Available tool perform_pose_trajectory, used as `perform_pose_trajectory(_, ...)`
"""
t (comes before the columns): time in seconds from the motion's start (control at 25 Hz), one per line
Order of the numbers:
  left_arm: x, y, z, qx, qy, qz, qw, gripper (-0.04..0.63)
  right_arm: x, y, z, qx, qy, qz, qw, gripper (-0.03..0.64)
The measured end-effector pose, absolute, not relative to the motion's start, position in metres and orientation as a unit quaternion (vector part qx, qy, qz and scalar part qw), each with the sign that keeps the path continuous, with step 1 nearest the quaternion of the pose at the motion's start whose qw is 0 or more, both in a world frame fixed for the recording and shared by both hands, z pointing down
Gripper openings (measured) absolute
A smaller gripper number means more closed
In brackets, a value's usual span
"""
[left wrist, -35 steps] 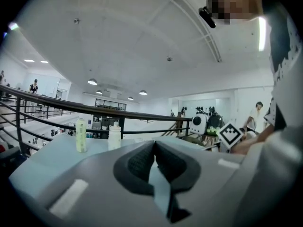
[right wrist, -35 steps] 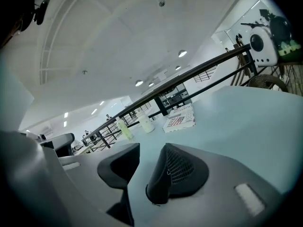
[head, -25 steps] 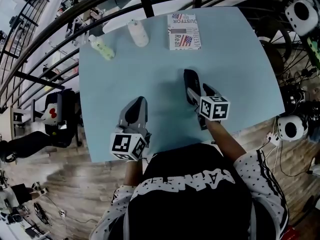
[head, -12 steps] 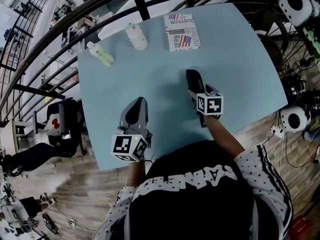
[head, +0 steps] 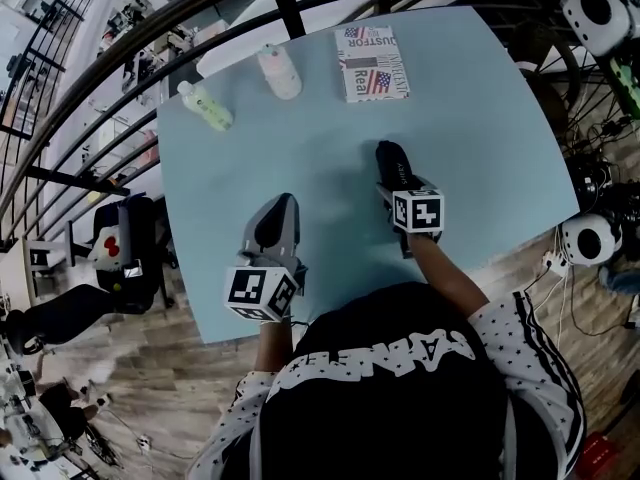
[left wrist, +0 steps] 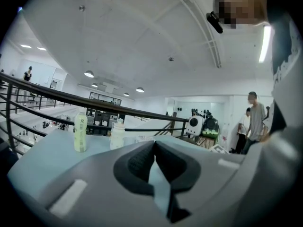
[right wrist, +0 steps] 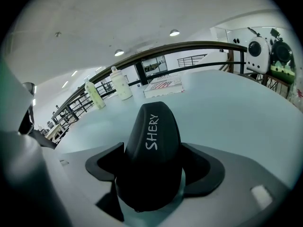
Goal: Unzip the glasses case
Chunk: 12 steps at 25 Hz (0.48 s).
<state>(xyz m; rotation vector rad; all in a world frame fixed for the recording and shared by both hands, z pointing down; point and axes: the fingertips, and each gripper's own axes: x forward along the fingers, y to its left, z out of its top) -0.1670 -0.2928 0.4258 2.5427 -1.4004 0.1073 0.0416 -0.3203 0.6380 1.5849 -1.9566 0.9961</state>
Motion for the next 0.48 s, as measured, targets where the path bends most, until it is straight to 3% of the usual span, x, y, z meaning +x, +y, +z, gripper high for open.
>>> perform_pose_trajectory(0.48,-0.171,-0.292,0.432,0.865,-0.482,0.037,0.136,0.000,0.045,-0.321,0.628,0.563,-0.720,0.364,0.179,0.350)
